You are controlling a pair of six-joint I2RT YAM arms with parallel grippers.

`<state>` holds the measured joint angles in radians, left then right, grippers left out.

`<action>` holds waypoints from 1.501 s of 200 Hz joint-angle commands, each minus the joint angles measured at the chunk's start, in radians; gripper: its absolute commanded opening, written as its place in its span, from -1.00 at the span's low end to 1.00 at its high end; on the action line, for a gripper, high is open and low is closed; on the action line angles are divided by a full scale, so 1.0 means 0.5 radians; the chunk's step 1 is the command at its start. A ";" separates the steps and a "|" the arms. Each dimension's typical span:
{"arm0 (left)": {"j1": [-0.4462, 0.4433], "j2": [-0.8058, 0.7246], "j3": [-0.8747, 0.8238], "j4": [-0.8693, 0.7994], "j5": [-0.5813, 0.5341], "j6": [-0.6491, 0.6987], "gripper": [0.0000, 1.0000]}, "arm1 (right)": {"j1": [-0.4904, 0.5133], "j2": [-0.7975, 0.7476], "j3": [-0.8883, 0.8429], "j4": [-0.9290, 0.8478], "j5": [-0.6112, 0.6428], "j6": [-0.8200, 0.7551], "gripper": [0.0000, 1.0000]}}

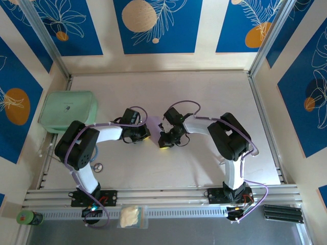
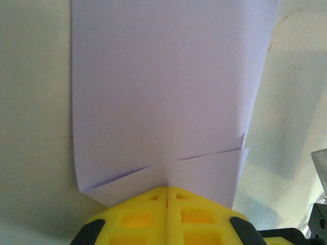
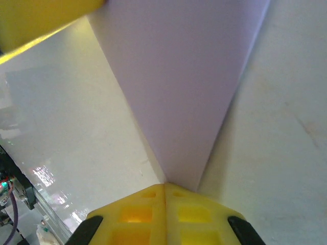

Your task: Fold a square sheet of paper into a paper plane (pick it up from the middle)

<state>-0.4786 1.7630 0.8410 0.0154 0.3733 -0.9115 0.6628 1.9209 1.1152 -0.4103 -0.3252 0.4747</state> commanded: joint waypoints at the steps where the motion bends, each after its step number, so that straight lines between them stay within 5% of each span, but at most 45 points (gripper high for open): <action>1: -0.006 0.047 0.025 -0.083 0.007 -0.005 -0.92 | -0.020 -0.121 -0.025 -0.030 -0.031 0.054 -0.88; 55: 0.080 -0.301 0.028 -0.065 -0.055 -0.135 -0.37 | -0.040 -0.308 -0.012 0.206 0.255 0.228 -0.70; 111: 0.184 -0.487 -0.231 -0.047 -0.170 -0.270 -0.01 | -0.065 -0.065 0.169 0.207 0.186 0.311 -0.66; 151: 0.186 -0.381 -0.247 0.068 -0.060 -0.342 0.00 | -0.063 0.071 0.272 0.157 0.249 0.309 -0.66; 248: 0.182 -0.159 -0.124 0.160 0.071 -0.362 -0.49 | -0.066 0.231 0.309 0.017 0.343 0.321 -0.70; 300: 0.187 -0.095 -0.084 0.161 0.110 -0.344 -0.46 | -0.068 0.243 0.311 0.015 0.341 0.318 -0.73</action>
<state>-0.3927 1.6955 0.7689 0.0845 0.3954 -1.0939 0.6315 2.0068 1.2617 -0.3542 -0.1707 0.6296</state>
